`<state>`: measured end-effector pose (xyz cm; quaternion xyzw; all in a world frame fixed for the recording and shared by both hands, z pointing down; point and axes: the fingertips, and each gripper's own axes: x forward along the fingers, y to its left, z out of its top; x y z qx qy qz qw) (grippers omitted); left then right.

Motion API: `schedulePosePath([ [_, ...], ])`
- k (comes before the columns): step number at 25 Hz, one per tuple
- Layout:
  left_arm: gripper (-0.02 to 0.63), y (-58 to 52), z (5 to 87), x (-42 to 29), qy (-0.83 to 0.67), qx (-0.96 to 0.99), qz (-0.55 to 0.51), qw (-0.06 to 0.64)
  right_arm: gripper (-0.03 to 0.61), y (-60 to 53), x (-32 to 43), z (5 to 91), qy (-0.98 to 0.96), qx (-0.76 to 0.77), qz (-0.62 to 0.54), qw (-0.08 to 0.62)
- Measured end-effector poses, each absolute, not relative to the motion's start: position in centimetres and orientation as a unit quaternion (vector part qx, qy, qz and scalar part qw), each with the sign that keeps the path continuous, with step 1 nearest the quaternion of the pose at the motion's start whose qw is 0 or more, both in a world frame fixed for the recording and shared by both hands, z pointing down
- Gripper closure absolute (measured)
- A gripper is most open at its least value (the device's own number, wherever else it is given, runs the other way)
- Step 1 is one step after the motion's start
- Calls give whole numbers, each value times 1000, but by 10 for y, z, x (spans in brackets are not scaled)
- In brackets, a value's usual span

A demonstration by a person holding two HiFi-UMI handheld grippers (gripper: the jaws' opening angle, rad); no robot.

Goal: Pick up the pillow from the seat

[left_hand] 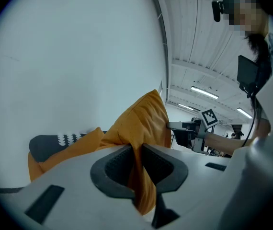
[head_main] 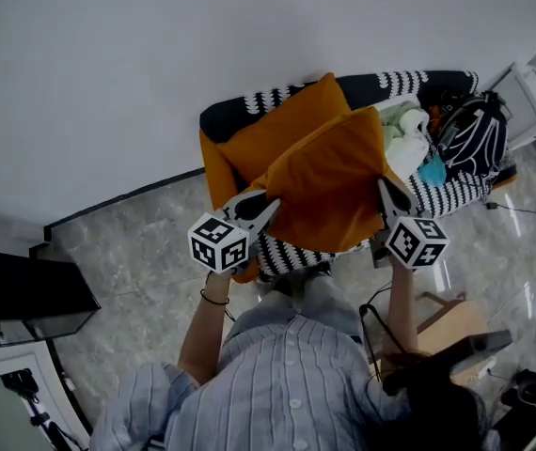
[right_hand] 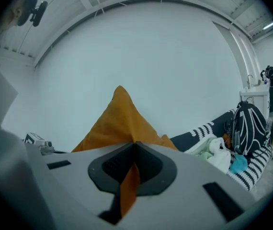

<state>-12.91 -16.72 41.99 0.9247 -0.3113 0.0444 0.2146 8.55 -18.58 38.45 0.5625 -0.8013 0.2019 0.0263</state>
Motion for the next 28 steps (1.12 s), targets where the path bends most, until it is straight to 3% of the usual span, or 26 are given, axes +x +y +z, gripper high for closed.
schedulePosePath([
  [17,541,-91,401,-132,-314,924,39,212,557,-109,87,372,-795,573,201,4],
  [28,546,13,396,-113,-334,918,47,210,557,-9,108,376,-810,549,204,4],
])
